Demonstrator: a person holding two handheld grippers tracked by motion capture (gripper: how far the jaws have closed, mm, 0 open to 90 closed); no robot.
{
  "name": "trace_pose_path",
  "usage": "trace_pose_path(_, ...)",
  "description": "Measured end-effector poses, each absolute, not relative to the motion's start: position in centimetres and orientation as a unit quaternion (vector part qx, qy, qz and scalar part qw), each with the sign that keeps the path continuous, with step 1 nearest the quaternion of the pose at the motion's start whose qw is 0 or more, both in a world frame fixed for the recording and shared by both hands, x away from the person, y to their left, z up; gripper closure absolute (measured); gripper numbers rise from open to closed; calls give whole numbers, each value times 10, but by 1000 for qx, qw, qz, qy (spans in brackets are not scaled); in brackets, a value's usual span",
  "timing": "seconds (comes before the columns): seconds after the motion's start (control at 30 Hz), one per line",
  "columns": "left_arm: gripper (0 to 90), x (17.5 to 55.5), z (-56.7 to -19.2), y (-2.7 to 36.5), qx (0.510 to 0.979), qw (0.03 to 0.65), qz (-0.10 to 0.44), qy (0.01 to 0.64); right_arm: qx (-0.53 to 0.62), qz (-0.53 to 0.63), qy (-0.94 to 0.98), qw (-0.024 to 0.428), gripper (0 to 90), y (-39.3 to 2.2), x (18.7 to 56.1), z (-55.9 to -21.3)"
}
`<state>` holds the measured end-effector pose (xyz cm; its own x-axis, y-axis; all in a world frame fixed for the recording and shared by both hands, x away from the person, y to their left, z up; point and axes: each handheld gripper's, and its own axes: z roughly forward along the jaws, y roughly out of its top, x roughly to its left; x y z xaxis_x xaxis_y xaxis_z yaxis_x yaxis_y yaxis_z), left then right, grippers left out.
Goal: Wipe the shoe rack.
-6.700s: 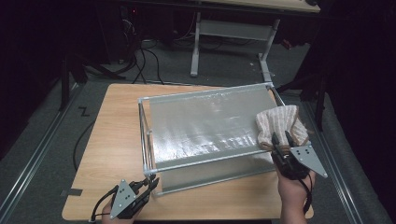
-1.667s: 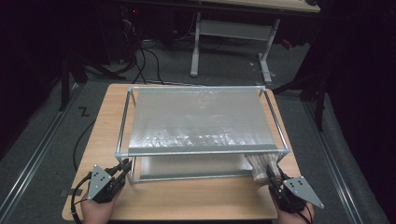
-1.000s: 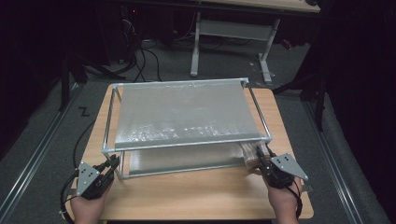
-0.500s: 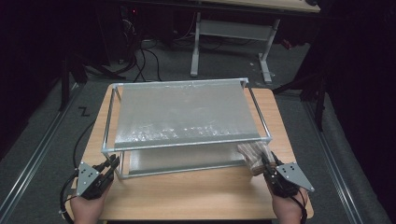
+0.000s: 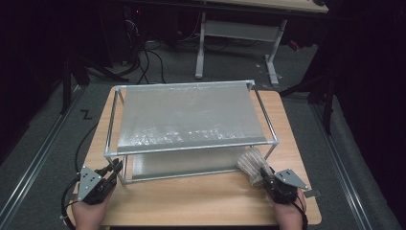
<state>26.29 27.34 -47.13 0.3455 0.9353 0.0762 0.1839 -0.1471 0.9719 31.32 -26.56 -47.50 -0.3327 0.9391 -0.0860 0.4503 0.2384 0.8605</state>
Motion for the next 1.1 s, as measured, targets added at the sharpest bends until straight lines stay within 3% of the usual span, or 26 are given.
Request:
trace_pose_path(0.13, 788, 263, -471, 274, 655, 494, 380, 427, 491, 380, 725, 300, 678, -266, 316, -481)
trace_pose_path(0.23, 788, 263, -471, 273, 655, 494, 379, 428, 504, 385, 721, 278, 509, -266, 318, -484)
trace_pose_path(0.33, 788, 263, -471, 274, 655, 494, 379, 428, 506, 378, 728, 266, 470, -264, 321, -488)
trace_pose_path(0.5, 788, 263, -472, 274, 655, 495, 378, 429, 509, 369, 733, 259, 517, -263, 322, -490)
trace_pose_path(0.73, 788, 263, -472, 274, 655, 495, 377, 429, 512, 361, 742, 239, 720, -266, 325, -488)
trace_pose_path(1.1, 788, 263, -472, 273, 658, 493, 378, 426, 502, 393, 710, 299, 734, -265, 316, -464)
